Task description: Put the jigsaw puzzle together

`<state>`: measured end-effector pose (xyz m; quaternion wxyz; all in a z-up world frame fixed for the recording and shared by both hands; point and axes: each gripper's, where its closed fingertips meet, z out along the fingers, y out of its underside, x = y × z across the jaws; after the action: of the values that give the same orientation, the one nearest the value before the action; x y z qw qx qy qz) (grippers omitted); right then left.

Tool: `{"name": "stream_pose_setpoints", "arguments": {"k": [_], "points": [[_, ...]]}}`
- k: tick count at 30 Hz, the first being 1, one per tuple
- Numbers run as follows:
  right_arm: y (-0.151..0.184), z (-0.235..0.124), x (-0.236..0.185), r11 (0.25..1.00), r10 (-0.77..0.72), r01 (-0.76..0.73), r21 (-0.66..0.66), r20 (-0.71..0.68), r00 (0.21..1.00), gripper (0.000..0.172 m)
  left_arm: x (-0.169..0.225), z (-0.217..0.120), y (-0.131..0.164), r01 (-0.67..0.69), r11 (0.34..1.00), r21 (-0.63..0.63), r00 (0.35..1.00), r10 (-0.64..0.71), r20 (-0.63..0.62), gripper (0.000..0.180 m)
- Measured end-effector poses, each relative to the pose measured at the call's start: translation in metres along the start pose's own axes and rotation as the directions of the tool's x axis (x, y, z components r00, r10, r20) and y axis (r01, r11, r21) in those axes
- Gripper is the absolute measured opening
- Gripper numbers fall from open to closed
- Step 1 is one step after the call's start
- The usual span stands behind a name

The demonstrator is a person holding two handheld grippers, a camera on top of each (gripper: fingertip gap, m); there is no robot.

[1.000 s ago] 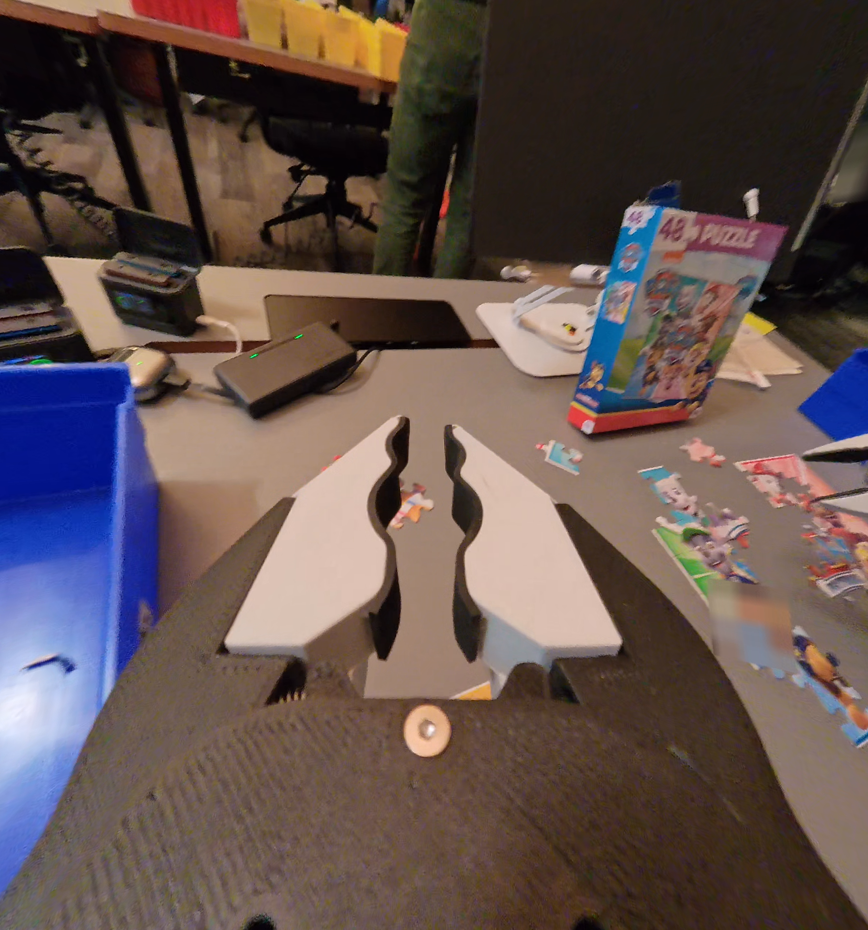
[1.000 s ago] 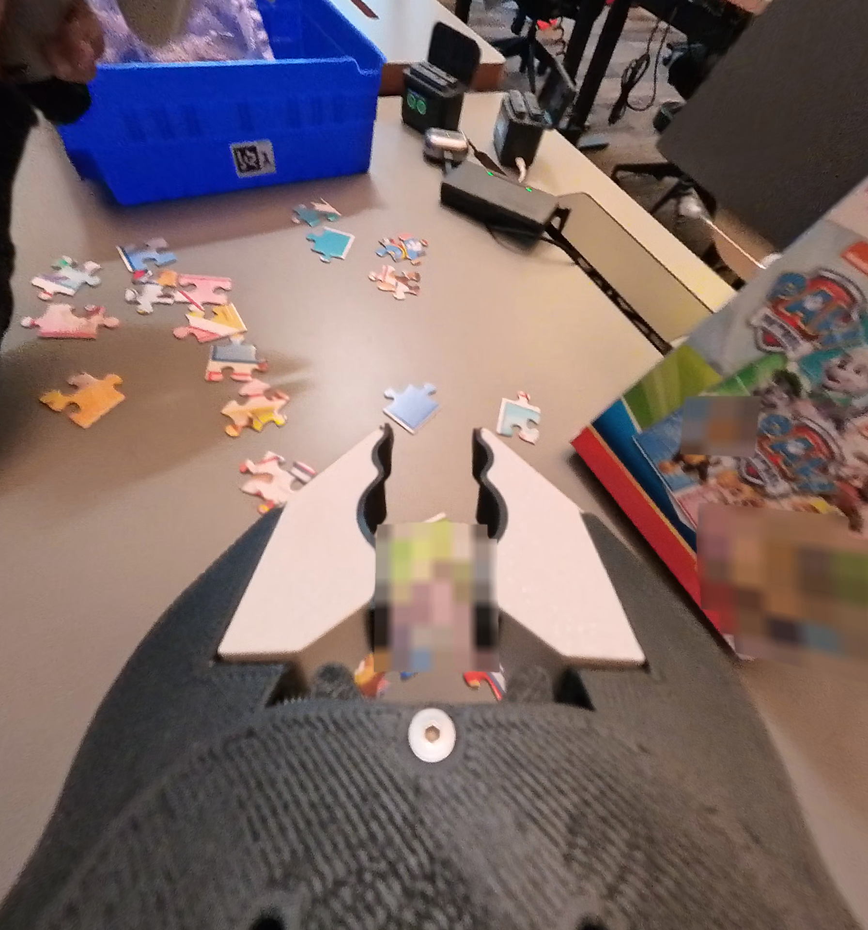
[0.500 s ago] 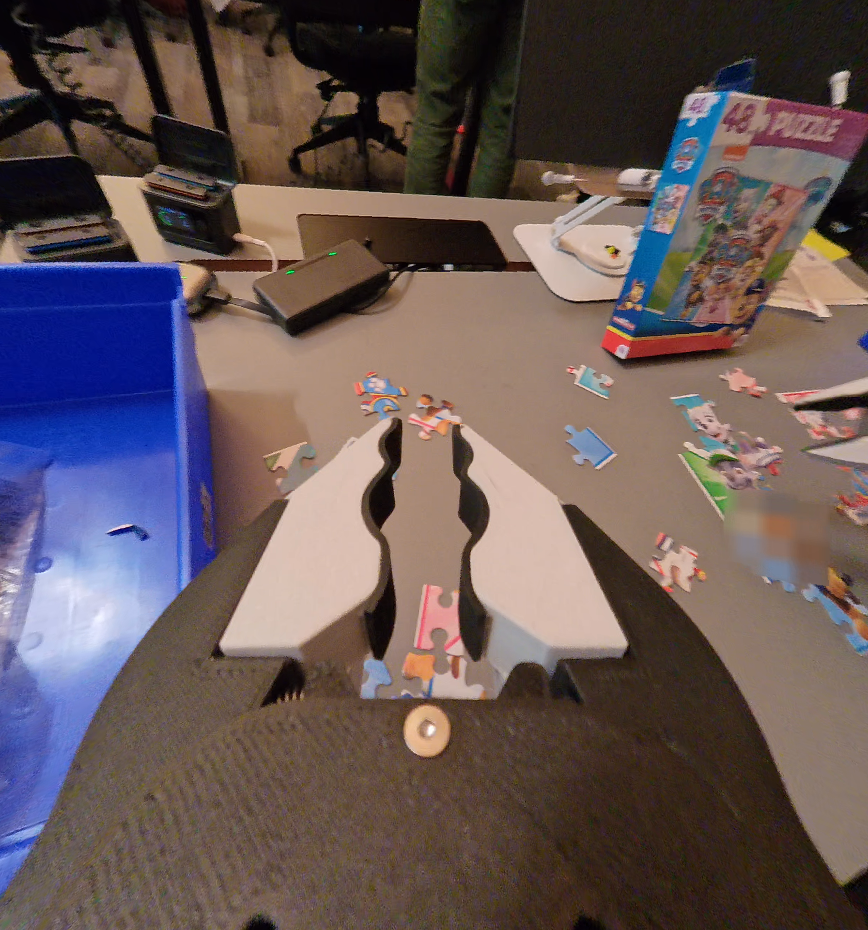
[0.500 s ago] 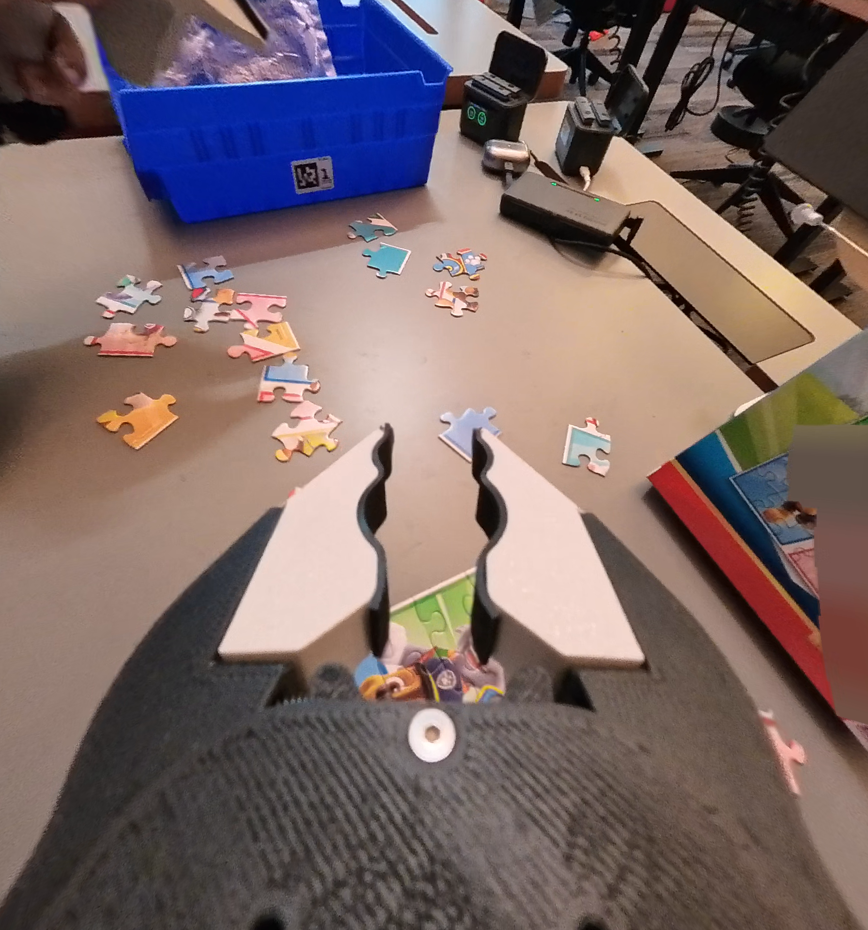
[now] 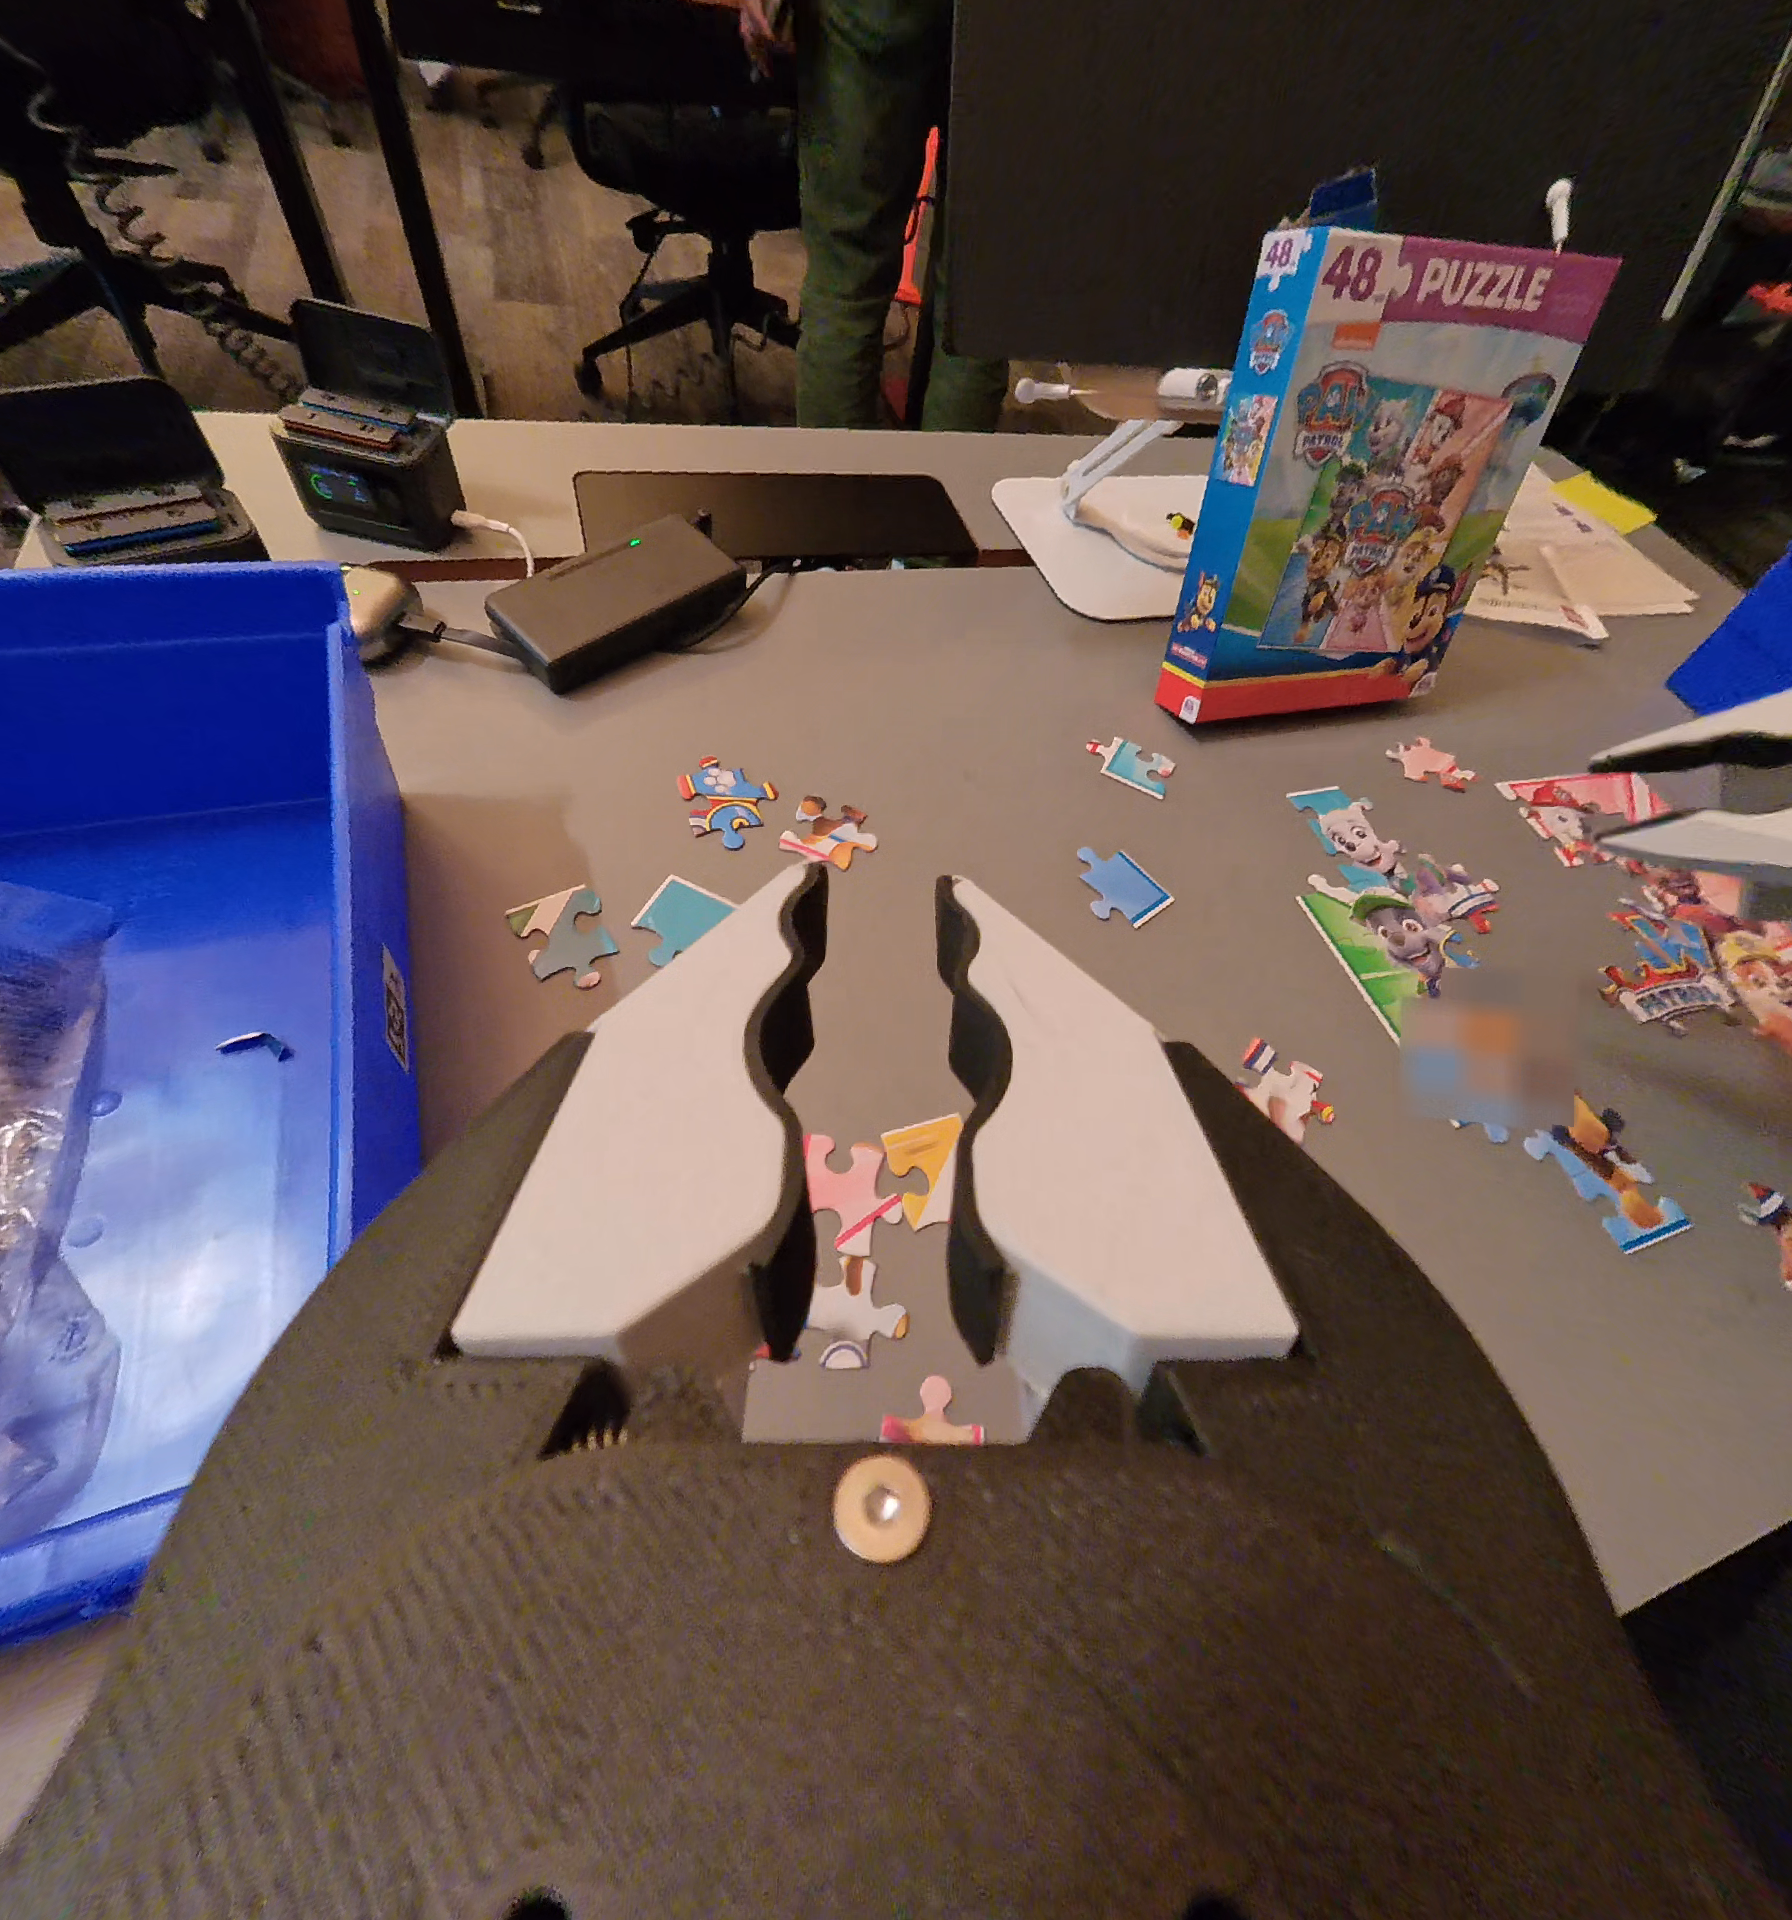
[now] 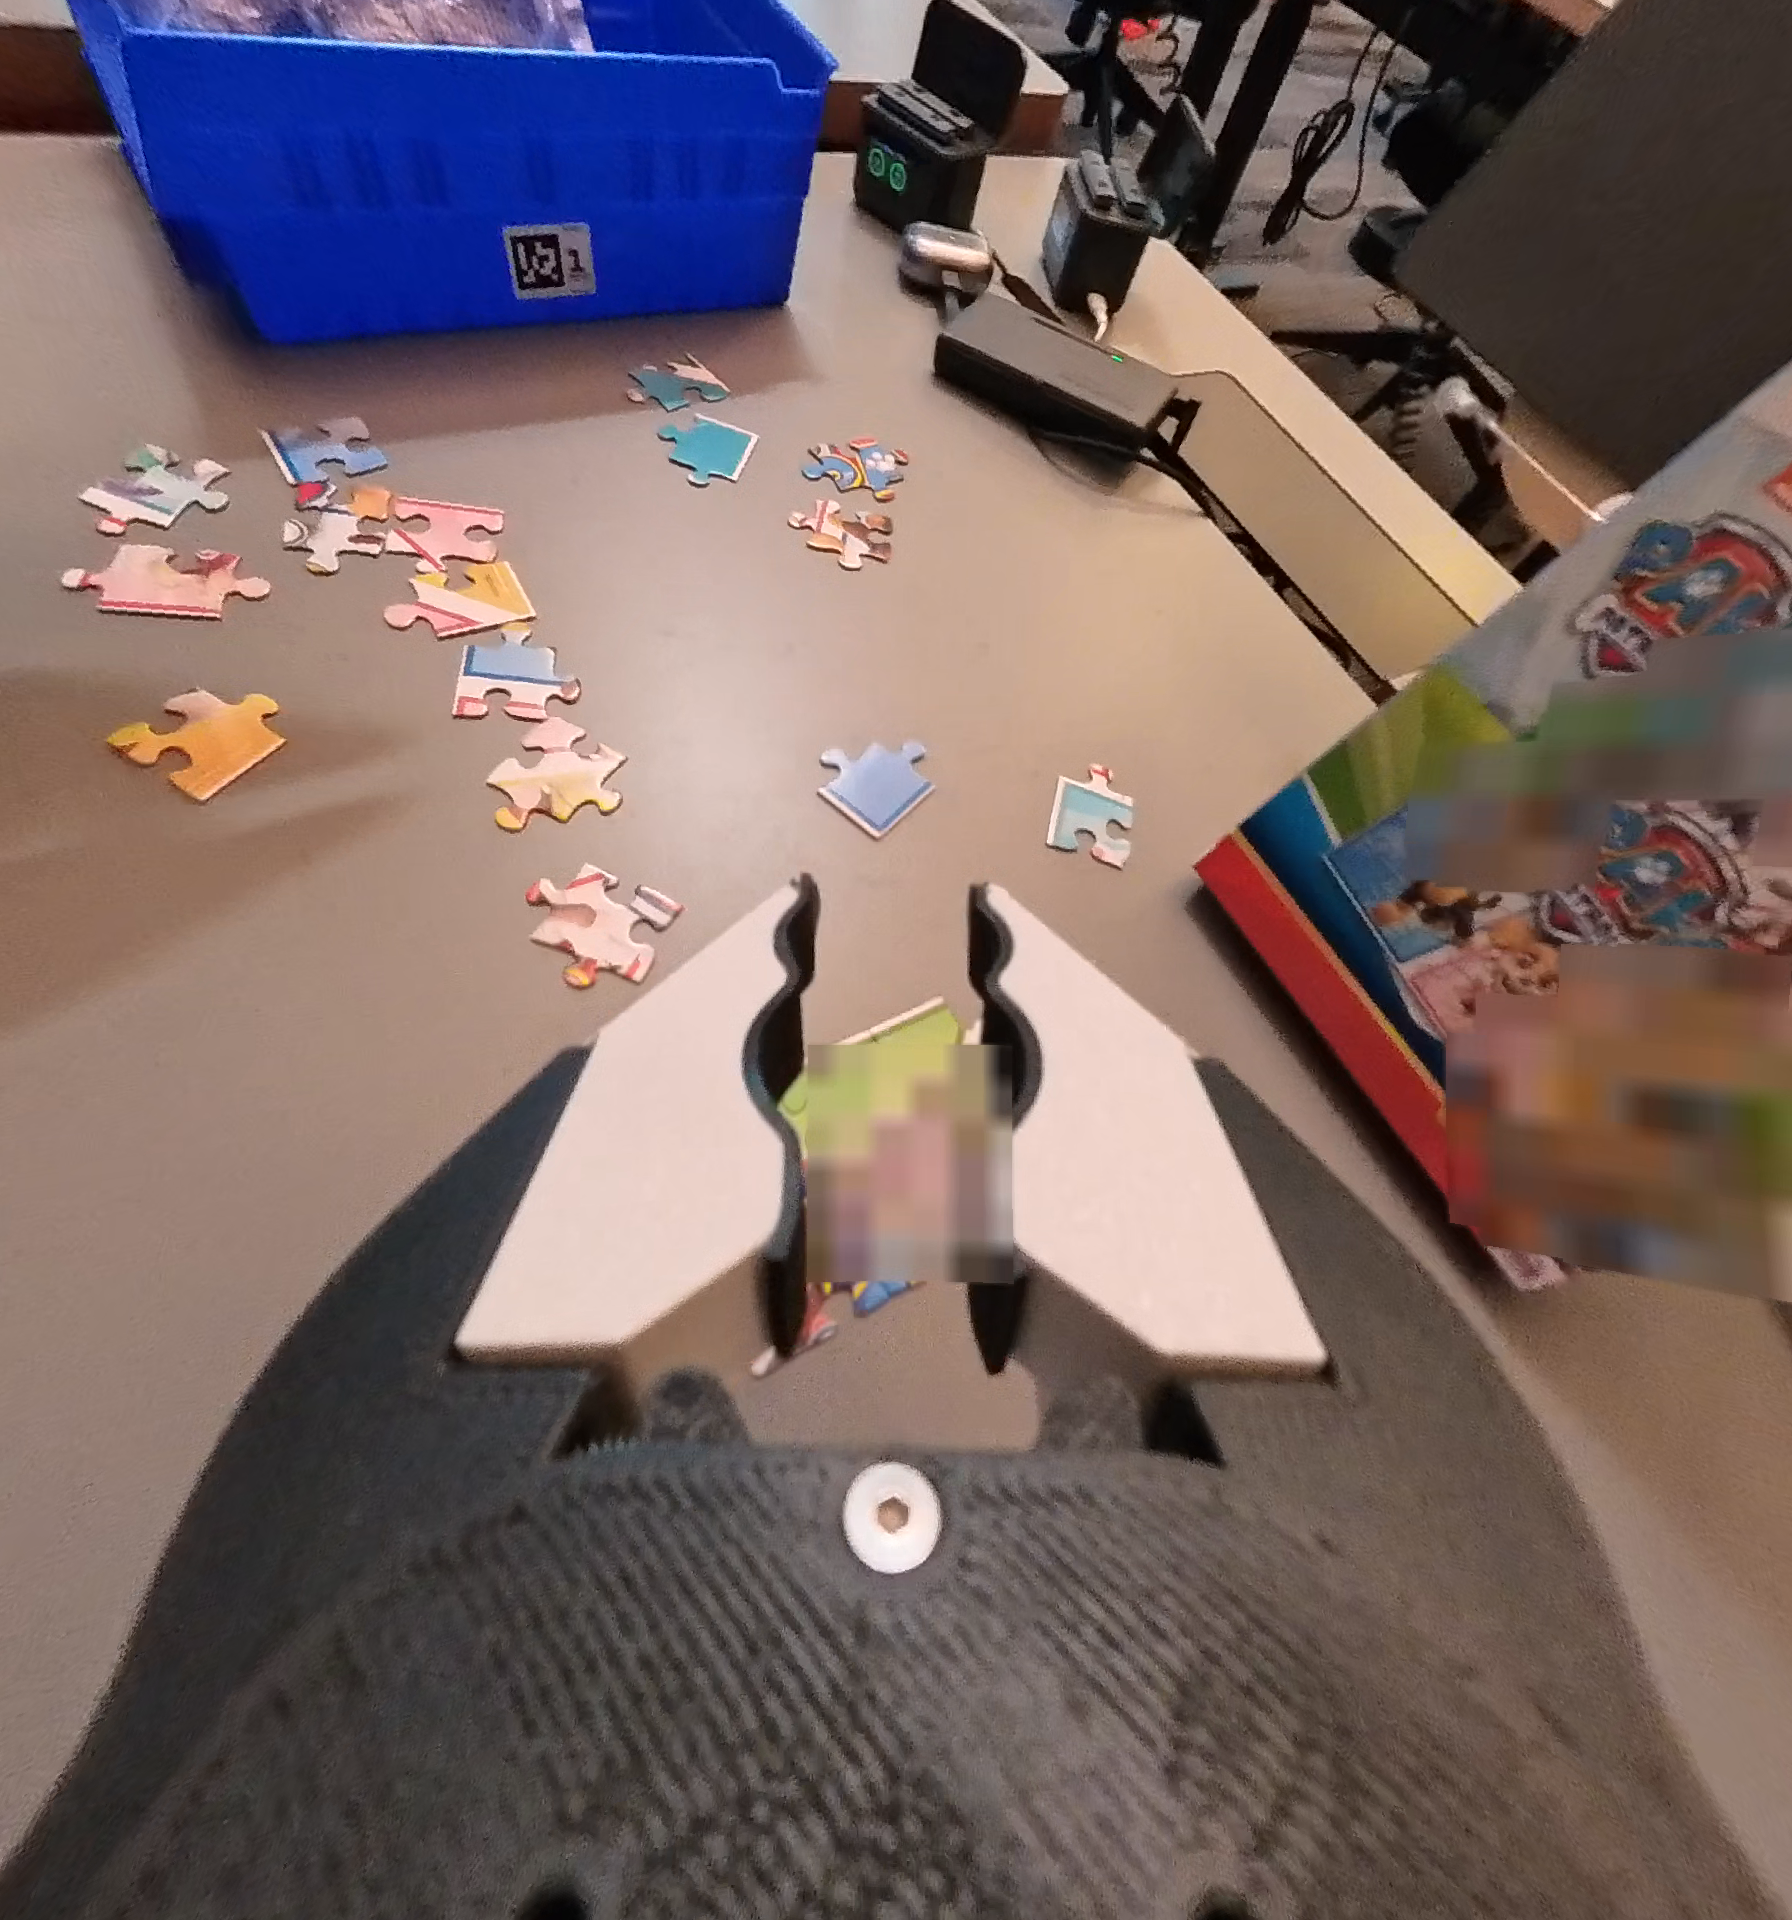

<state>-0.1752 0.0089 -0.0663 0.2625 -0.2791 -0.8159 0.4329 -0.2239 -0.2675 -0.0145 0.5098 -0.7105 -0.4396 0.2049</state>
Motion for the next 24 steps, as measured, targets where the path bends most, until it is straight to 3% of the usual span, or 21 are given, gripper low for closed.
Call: {"name": "stream_pose_setpoints", "arguments": {"k": [5, 9, 13, 18, 21, 24], "points": [[0.014, -0.008, -0.006, 0.996, 0.089, -0.089, 0.000, 0.024, 0.996, 0.027, 0.000, 0.008, 0.005, 0.065, 0.997, 0.029, 0.997, -0.064, -0.041, 0.017], [0.019, -0.011, -0.010, 0.997, 0.066, -0.067, -0.036, -0.009, 0.998, 0.027, 0.001, 0.026, 0.034, 0.116, 0.992, -0.051, 0.988, -0.120, -0.094, 0.018], [0.022, -0.003, -0.024, 0.995, 0.063, -0.063, -0.084, -0.003, 0.998, 0.027, -0.008, 0.040, 0.048, 0.106, 0.990, -0.092, 0.991, -0.112, -0.070, 0.017], [0.040, 0.013, -0.062, 0.981, 0.085, -0.075, -0.180, 0.046, 0.995, 0.028, -0.009, 0.056, 0.055, 0.079, 0.992, -0.099, 0.987, -0.092, -0.128, 0.011], [0.046, 0.017, -0.096, 0.974, 0.154, -0.137, -0.178, 0.087, 0.984, 0.029, -0.002, 0.058, 0.070, 0.037, 0.991, -0.128, 0.973, -0.064, -0.220, 0.010], [0.050, 0.026, -0.110, 0.968, 0.206, -0.190, -0.162, 0.089, 0.975, 0.029, -0.006, 0.061, 0.074, 0.024, 0.991, -0.133, 0.975, -0.053, -0.216, 0.007]]}}
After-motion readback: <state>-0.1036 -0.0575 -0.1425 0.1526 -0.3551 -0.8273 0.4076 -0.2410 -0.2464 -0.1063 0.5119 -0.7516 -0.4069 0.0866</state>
